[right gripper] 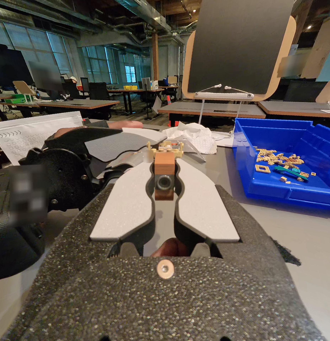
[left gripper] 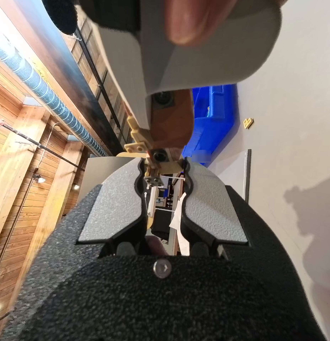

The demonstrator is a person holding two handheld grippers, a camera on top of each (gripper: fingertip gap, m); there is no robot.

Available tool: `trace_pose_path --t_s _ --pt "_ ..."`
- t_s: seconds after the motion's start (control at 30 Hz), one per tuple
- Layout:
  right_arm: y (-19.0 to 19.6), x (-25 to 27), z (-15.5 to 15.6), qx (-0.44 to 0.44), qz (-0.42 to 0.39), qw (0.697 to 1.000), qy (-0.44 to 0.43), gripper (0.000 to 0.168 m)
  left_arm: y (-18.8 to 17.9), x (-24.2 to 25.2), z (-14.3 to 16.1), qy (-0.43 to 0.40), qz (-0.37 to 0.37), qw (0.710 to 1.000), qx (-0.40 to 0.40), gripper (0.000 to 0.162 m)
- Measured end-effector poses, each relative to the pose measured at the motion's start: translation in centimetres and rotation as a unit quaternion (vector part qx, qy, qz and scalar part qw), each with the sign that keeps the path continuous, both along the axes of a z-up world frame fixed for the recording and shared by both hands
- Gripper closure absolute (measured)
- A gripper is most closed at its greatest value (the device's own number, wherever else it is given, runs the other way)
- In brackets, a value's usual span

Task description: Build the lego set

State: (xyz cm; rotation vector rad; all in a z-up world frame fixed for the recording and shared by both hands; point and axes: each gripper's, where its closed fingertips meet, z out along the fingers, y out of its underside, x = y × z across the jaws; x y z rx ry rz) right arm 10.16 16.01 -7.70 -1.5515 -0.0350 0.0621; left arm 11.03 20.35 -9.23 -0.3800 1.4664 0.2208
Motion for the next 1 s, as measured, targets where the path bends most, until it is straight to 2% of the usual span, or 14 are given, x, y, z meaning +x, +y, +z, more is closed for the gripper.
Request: trace_pose_path --t_s 0.4,0.67,0.87,1.0 --pt "-0.3 0.1 0.6 0.023 0.005 0.999 0.021 0.151 -0.5 -0.2 1.4 -0.026 -0.028 0.998 -0.056 0.113" --pt "-0.4 0.0 1.2 0.043 0.01 0.999 0.028 0.151 -0.2 -0.5 2.2 -0.014 -0.014 0.995 -0.098 0.108" --pt "-0.4 -0.1 1.3 0.047 0.009 0.999 0.023 0.151 0.0 -0.7 2.7 -0.004 0.022 0.998 -0.058 0.112" --pt "-0.4 -0.4 1.3 0.043 0.007 0.999 0.009 0.151 -0.1 -1.3 3.3 0.006 0.052 0.999 0.013 0.116"
